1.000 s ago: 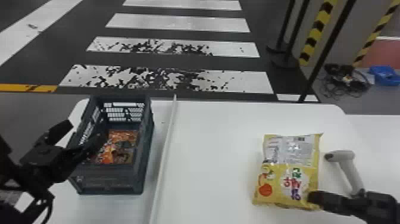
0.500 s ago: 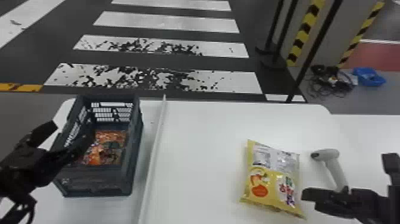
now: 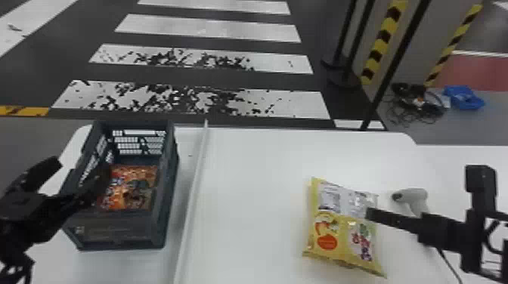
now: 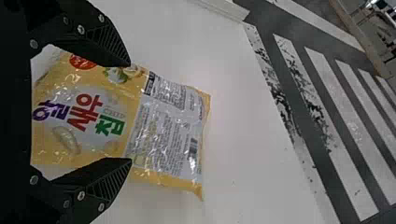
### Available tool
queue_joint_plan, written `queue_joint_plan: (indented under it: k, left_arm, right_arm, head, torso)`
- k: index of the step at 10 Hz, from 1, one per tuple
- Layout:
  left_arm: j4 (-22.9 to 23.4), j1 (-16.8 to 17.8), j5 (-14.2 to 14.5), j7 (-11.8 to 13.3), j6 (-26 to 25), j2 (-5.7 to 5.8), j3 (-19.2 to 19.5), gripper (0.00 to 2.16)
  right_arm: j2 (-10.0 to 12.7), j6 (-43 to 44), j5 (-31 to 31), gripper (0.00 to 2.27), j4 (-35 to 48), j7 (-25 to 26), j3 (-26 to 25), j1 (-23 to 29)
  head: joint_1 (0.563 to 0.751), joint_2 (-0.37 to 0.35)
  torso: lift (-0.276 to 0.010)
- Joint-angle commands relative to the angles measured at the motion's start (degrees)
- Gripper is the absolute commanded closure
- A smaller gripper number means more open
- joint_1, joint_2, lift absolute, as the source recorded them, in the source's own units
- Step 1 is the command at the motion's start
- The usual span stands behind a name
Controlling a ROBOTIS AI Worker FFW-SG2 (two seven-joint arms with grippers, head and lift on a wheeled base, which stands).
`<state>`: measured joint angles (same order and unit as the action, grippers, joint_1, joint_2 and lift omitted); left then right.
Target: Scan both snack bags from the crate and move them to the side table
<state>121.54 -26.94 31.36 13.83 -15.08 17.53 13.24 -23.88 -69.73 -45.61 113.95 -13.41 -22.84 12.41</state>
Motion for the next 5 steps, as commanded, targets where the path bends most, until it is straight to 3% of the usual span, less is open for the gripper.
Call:
queue_joint_plan:
  k: [1, 3, 5]
  left_arm:
    - [0.02, -0.22, 0.01, -0.03, 0.00, 0.05, 0.04, 0.02]
    - [0.02, -0.66, -0.07, 0.06, 0.18, 0.31, 0.04, 0.02]
    - [-0.42, -0.39, -0.07, -0.03, 0.18, 0.49, 0.04, 0.02]
  right_arm:
    - [2.08, 3.14, 7.38, 2.25, 3.56, -0.39, 5.08, -0.11]
    - [6.48, 11.41, 14.85, 2.25, 3.47, -4.52, 9.74, 0.68]
    - [9.29, 27.40, 23.29, 2.25, 4.00, -7.33, 15.01, 4.90]
  head:
    - [0.695, -0.053]
    - [0.695, 0.002]
    - [0.695, 0.048]
  torso:
    - [-0.095]
    - [-0.095]
    - [-0.095]
